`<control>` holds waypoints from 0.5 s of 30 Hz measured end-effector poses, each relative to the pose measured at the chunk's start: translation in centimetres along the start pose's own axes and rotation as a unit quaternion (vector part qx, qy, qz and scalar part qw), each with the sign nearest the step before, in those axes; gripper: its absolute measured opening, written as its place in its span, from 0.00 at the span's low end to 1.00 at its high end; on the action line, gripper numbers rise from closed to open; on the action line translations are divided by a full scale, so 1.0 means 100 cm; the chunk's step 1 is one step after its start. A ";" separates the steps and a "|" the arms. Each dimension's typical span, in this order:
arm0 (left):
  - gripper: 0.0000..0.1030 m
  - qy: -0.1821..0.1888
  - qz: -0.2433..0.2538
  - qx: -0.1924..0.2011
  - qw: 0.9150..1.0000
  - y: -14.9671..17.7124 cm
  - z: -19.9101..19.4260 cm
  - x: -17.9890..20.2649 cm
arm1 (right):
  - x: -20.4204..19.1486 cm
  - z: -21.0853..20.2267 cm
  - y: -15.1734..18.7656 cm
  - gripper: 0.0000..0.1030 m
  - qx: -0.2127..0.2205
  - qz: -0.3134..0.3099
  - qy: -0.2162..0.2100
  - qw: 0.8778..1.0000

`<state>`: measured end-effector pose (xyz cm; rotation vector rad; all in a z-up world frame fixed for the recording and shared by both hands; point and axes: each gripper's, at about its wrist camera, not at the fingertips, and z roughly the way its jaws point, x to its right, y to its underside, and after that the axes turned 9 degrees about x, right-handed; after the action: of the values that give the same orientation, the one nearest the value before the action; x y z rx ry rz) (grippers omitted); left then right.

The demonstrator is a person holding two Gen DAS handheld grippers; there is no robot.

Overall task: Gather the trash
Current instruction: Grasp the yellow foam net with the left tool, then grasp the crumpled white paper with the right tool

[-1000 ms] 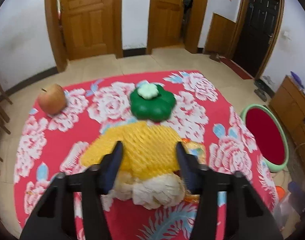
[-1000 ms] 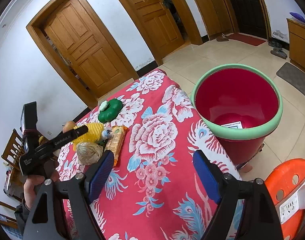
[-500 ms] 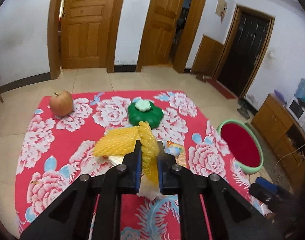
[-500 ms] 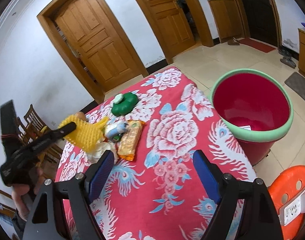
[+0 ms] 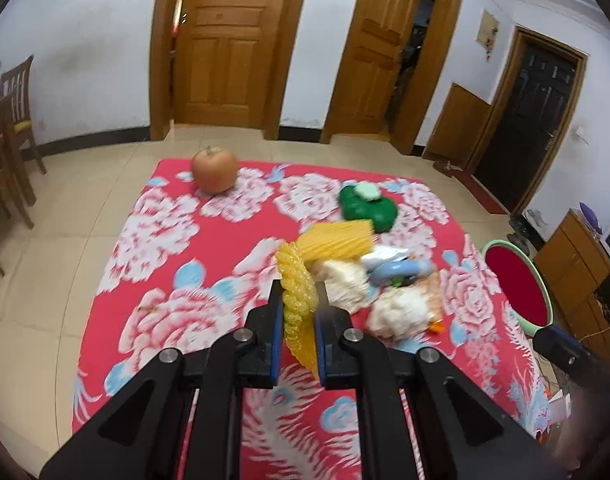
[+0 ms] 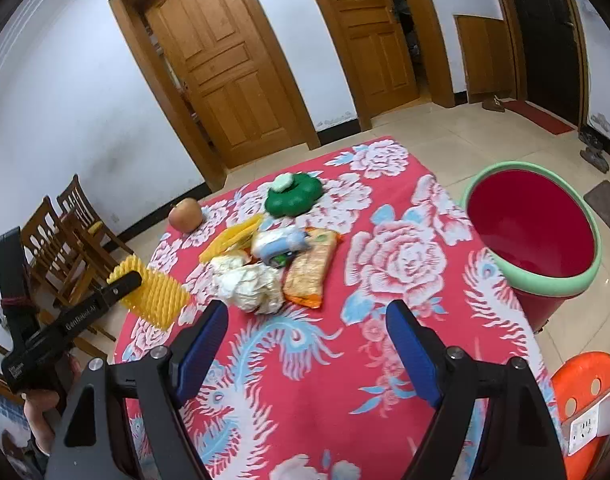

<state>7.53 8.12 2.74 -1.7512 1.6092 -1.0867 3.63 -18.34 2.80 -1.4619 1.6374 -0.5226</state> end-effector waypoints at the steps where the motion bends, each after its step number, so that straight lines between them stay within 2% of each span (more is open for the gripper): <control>1: 0.12 -0.001 -0.004 -0.001 1.000 0.002 0.000 -0.005 | -0.005 0.003 0.001 0.81 -0.002 -0.004 0.000 1.000; 5: 0.12 -0.009 -0.011 0.003 1.000 0.008 0.000 -0.020 | -0.028 0.020 0.003 0.81 -0.015 -0.025 0.003 1.000; 10: 0.12 -0.040 0.007 0.016 0.999 0.016 0.002 -0.026 | -0.053 0.051 0.008 0.81 -0.039 -0.048 0.012 0.998; 15: 0.12 -0.030 0.015 0.009 0.999 0.025 0.008 -0.028 | -0.069 0.080 0.013 0.81 -0.053 -0.061 0.022 0.997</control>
<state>6.92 10.39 -0.30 -1.7270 1.5792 -1.0219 8.94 -9.75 -0.38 -1.6462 1.6385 -0.5462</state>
